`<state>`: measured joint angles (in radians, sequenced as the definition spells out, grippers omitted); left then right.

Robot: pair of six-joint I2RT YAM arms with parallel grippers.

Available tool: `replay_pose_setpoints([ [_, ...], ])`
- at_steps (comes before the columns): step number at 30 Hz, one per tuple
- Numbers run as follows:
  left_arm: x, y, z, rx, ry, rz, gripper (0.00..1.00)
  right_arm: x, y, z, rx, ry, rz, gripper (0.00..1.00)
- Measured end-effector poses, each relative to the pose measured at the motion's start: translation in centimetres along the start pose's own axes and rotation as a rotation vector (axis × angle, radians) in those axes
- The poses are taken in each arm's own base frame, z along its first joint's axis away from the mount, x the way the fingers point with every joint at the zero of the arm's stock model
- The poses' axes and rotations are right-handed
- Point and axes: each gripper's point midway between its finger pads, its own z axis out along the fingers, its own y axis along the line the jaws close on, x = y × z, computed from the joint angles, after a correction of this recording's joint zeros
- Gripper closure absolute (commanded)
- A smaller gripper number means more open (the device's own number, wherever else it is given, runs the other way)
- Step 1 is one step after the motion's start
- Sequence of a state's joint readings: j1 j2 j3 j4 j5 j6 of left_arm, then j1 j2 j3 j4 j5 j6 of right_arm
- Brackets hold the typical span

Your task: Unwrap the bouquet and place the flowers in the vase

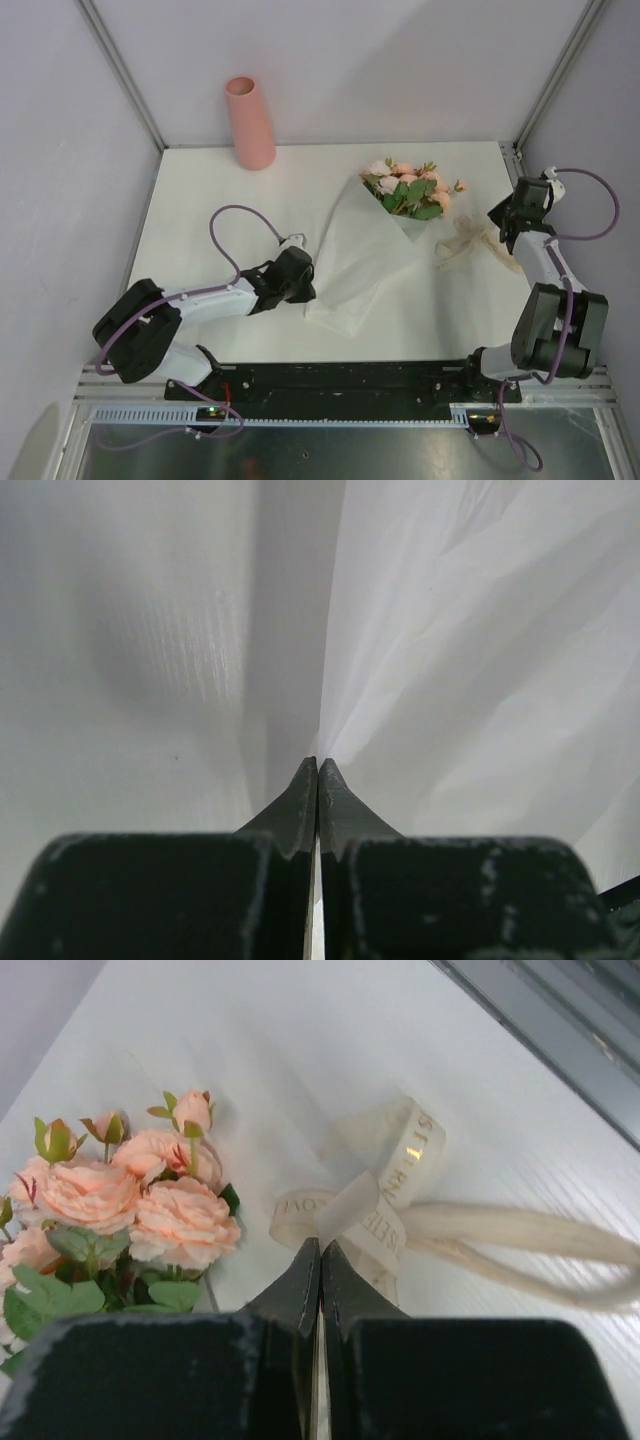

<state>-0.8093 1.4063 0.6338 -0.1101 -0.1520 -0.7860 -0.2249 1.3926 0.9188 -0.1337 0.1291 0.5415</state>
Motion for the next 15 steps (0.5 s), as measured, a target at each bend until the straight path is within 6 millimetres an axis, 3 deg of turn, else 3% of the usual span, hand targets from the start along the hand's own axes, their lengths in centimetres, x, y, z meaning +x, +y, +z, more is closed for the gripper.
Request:
replay_pose_setpoints([
  [2,0.0,-0.1,0.1,0.003,0.001,-0.001,1.0,-0.2,0.3,1.3,-0.014,-0.007,-0.032,0.89],
  [8,0.3,-0.6,0.4,0.025,0.012,-0.009,1.0,1.5,-0.5,5.6,0.054,0.081,-0.09,0.49],
  [11,0.7,-1.1,0.5,0.037,0.02,-0.008,0.96,1.7,-0.5,5.4,0.063,0.108,-0.096,0.33],
  [15,1.3,-2.1,0.4,0.063,0.028,0.007,0.9,1.7,0.9,3.8,0.016,0.131,-0.101,0.26],
])
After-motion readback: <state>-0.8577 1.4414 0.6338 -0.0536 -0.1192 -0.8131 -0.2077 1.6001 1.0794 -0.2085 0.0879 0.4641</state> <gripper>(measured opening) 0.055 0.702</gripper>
